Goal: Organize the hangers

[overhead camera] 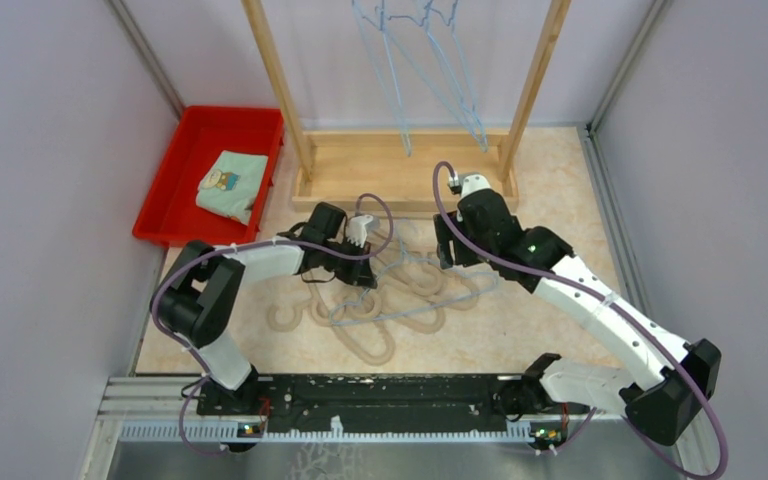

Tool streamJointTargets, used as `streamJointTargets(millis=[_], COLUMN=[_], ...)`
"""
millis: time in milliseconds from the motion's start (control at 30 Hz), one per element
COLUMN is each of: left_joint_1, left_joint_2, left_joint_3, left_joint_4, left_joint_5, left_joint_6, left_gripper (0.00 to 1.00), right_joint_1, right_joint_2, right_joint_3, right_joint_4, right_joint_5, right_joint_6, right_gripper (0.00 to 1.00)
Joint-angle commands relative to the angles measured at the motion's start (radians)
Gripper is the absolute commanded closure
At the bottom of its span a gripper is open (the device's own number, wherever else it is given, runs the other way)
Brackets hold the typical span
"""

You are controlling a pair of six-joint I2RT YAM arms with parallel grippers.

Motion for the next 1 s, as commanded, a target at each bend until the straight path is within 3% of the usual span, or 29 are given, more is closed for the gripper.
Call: streamJointTargets(millis=[0, 200, 400, 733, 867, 967], left_joint_1=[-0.006, -0.005, -0.004, 0.01, 0.055, 0.089], left_joint_2=[-0.025, -0.072, -0.168, -0.299, -0.371, -0.432], left_joint_3=[0.041, 0.083, 0.134, 0.192, 0.251, 0.257], left_joint_4=[-0.038, -0.112, -0.156, -0.278, -0.355, -0.358], left_joint_5=[-0.023, -0.046, -0.163, -0.547, -0.524, -0.425], left_joint_6=[0.045, 0.071, 0.084, 0.121, 0.179, 0.2], left_gripper=[1.0, 1.0, 1.0, 1.0, 1.0, 1.0], right_joint_1=[-0.009, -0.015, -0.019, -0.037, -0.048, -0.053], right_joint_2=[-0.026, -0.027, -0.023, -0.06, -0.069, -0.063], right_joint_3=[-0.003, -0.017, -0.026, 0.001, 0.021, 0.029], right_joint_4=[0.042, 0.057, 0.072, 0.068, 0.072, 0.079], right_joint_5=[-0.005, -0.009, -0.018, 0.066, 0.071, 0.069], right_joint_6=[0.0, -0.008, -0.013, -0.038, -0.058, -0.072], right_gripper=[0.33, 0.33, 0.33, 0.33, 0.32, 0.32])
